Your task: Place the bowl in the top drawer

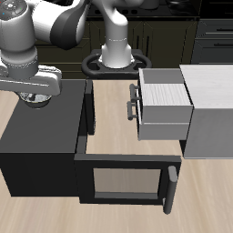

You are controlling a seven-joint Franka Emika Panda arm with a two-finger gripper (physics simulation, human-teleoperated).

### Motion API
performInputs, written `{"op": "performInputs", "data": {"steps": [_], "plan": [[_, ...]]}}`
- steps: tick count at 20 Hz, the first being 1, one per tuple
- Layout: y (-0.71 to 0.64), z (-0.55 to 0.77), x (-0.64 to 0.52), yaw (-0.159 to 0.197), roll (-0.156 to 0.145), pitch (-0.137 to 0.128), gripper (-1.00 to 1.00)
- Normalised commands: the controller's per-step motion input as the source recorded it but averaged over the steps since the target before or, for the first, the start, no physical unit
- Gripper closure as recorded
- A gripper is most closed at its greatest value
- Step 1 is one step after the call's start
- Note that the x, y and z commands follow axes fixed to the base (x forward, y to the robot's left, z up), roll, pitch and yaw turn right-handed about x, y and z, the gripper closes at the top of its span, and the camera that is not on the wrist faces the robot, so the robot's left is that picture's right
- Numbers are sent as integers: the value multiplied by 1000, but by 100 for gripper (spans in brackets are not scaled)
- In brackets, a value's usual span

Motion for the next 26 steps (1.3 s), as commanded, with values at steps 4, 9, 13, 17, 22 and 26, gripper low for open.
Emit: {"op": "performInputs", "data": {"steps": [4, 9, 13, 17, 22, 26], "plan": [[70, 469, -173, -34, -41, -78, 100], [186, 456, -212, -23, 8, -61, 100], [379, 446, -373, -23, 30, -76, 100], [359, 332, -427, -1, -12, -109, 100], [386, 105, -312, -4, -2, -52, 100], [415, 36, -270, 10, 17, -35, 100]]}}
